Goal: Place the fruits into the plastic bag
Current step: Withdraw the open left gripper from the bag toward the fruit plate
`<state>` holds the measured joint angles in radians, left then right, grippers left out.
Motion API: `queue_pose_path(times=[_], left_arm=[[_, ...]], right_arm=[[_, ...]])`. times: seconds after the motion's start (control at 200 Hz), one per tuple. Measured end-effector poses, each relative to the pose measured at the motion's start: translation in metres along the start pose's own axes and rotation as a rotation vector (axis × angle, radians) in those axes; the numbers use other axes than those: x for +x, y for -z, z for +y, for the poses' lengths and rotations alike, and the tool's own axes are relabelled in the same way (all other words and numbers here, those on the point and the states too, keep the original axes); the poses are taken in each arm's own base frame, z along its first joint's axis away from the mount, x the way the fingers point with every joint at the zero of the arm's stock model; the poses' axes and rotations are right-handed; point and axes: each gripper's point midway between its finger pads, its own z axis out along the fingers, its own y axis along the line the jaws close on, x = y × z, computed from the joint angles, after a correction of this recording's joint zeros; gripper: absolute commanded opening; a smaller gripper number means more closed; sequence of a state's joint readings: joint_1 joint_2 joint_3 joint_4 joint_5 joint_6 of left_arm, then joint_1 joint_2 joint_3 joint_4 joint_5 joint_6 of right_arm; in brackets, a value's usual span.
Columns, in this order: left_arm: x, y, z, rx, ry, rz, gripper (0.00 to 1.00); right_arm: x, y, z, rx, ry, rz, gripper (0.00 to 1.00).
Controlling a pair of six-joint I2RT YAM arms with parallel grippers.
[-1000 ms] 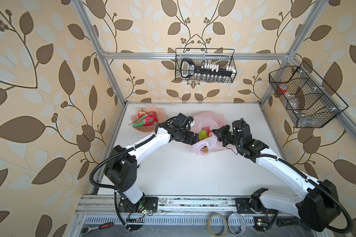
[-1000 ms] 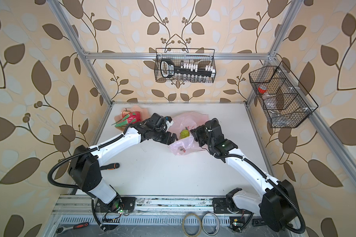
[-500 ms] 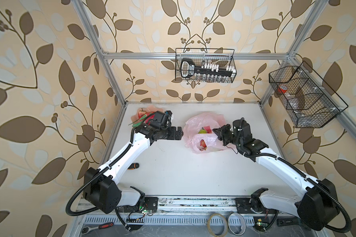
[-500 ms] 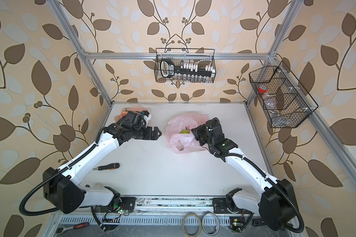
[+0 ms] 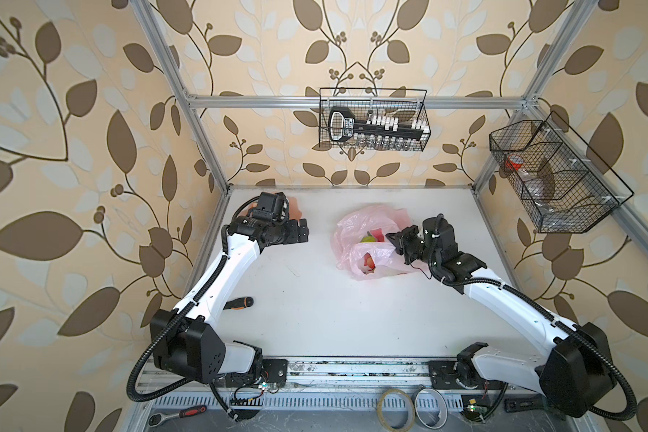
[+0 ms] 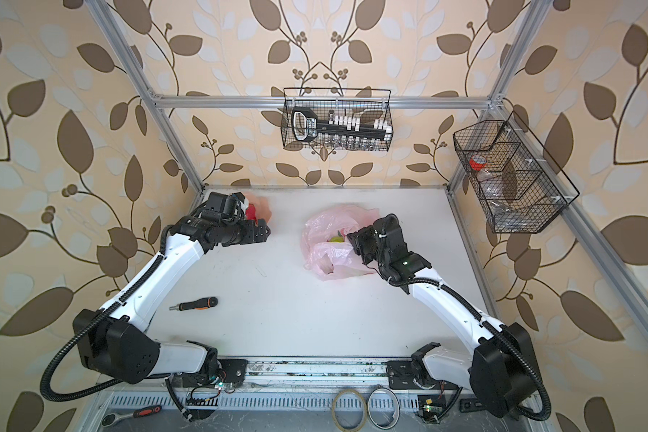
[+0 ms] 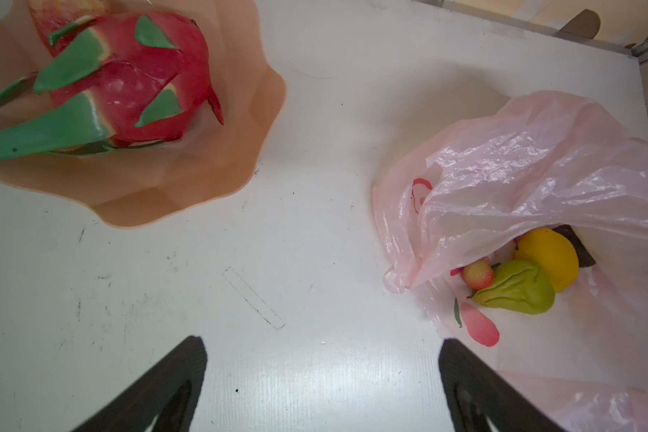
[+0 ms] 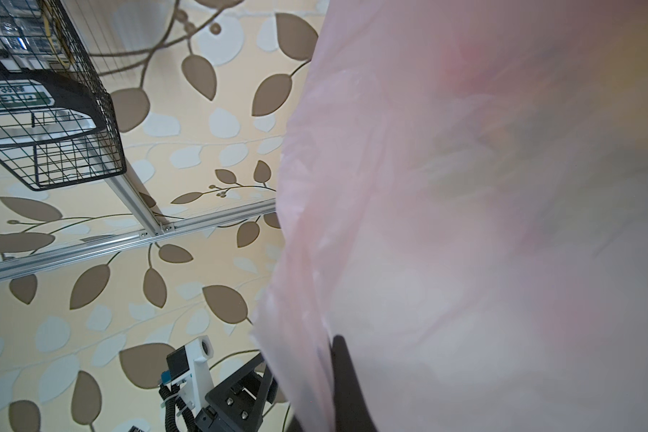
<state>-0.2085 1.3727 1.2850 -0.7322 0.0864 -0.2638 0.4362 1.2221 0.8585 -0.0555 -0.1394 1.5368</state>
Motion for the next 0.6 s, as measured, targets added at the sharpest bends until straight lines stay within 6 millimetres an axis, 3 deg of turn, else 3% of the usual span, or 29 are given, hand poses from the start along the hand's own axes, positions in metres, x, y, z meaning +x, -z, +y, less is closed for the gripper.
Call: queue_pose_path(times=[0.295,0.6], left_arm=[[-0.022,-0.01,0.061,-0.131,0.126,-0.008,0.99],[-0.063,-0.044,0.108,-0.228,0.266,0.004,0.99]], right_arm=[[0.001,-0.003,-0.001,0.003,0.0,0.008,0.0],[0.002,-0.003,-0.001,0.003,0.0,0.012,0.0]])
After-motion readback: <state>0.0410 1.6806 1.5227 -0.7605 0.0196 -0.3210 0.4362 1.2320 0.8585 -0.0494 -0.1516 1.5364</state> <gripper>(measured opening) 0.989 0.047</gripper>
